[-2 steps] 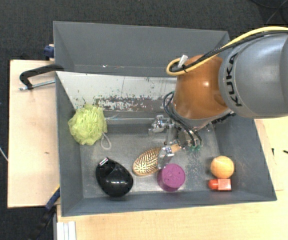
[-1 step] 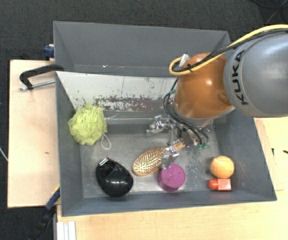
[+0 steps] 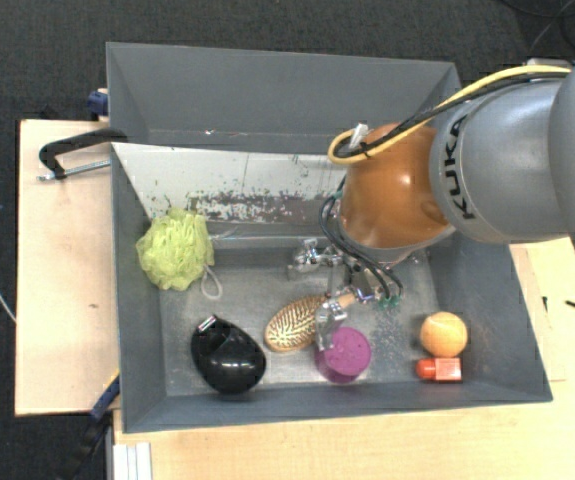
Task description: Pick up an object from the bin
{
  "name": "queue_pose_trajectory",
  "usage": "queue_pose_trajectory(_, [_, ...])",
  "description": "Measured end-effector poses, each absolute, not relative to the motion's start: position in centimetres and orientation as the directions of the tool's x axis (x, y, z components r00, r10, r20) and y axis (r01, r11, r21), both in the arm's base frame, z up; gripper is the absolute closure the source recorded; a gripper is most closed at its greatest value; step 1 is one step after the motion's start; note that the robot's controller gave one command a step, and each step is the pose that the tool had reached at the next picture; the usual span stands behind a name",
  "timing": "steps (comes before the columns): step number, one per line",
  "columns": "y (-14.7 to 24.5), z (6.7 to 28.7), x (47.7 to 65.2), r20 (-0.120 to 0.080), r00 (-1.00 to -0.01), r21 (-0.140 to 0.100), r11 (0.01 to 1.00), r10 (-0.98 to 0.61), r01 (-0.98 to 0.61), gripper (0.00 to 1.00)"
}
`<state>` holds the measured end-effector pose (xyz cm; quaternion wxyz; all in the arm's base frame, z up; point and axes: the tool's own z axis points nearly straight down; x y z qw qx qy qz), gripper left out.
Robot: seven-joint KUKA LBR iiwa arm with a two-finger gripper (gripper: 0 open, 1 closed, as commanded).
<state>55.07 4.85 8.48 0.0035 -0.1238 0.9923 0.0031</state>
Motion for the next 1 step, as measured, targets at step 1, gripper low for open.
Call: queue_pose_trajectory(1, [4.87, 8.94, 54.83, -0.01, -0.968, 0.003, 0.968, -0.251, -0.251, 1.0])
